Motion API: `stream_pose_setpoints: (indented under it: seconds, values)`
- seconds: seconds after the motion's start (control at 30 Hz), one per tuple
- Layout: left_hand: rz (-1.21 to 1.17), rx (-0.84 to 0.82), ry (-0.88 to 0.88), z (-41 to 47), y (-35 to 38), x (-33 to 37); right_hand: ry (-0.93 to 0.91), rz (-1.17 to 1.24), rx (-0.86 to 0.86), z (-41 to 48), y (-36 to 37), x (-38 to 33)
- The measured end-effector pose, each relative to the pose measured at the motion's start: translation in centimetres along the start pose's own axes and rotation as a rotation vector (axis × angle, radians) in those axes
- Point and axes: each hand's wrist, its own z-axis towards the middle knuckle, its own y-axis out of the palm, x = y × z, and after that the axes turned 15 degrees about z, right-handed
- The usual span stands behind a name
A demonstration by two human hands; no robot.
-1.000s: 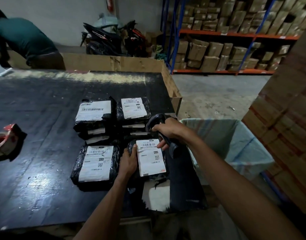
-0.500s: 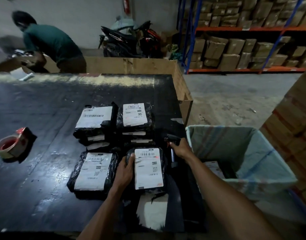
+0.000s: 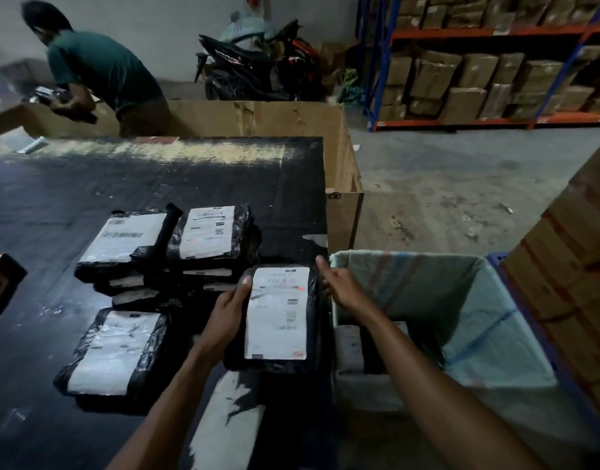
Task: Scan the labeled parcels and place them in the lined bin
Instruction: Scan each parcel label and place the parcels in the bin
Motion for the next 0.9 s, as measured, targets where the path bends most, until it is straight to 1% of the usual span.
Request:
stream_pose_setpoints:
  seconds: [0.03, 0.17, 0.23, 0.27, 0.33, 0.4, 0.43, 0.53, 0.57, 0.6, 0.7, 0.77, 0.83, 0.9]
  values:
    - [-0.018, -0.009, 0.006, 0.7, 1.7, 1.0, 0.019, 0.106, -0.020, -0.6, -1.7, -0.8]
    - [-0.033, 0.003, 0.012, 3.7, 8.4, 4.0, 0.152, 0.345, -0.093, -1.9, -8.5, -2.0]
    - [0.002, 0.030, -0.023, 5.5, 12.0, 4.7, 0.155, 0.401, -0.082, -1.7, -11.6, -1.3]
    - [0.022, 0.030, -0.036, 6.3, 13.8, 5.0, 0.142, 0.377, -0.071, -1.3, -13.2, -0.8]
    - [0.138, 0.004, -0.066, 7.6, 17.1, 5.1, 0.121, 0.299, -0.059, -0.2, -15.6, 1.0]
    - [0.364, -0.010, -0.050, 8.1, 19.7, 5.2, 0.138, 0.266, 0.006, 1.0, -17.4, 3.0]
    - [0.499, 0.016, 0.008, 8.2, 20.4, 5.0, 0.143, 0.275, 0.040, 1.4, -17.9, 3.9]
    - [0.803, 0.146, 0.289, 9.2, 21.3, 3.8, 0.208, 0.280, 0.123, 3.6, -19.3, 7.7]
    - [0.912, 0.143, 0.344, 10.1, 21.2, 2.8, 0.235, 0.249, 0.134, 4.4, -19.5, 9.2]
    - [1.015, 0.101, 0.362, 10.8, 21.0, 2.0, 0.266, 0.211, 0.143, 5.2, -19.6, 10.6]
    - [1.272, -0.070, 0.342, 12.1, 19.9, -0.5, 0.374, 0.112, 0.141, 8.0, -19.3, 14.8]
    - [1.331, -0.111, 0.380, 12.4, 19.5, -1.8, 0.426, 0.048, 0.120, 10.2, -18.5, 17.0]
    - [1.316, -0.101, 0.393, 12.1, 19.6, -1.9, 0.468, 0.005, 0.136, 11.5, -17.7, 18.3]
    - [1.284, -0.086, 0.382, 12.2, 19.8, -2.1, 0.519, 0.026, 0.136, 12.8, -16.4, 19.6]
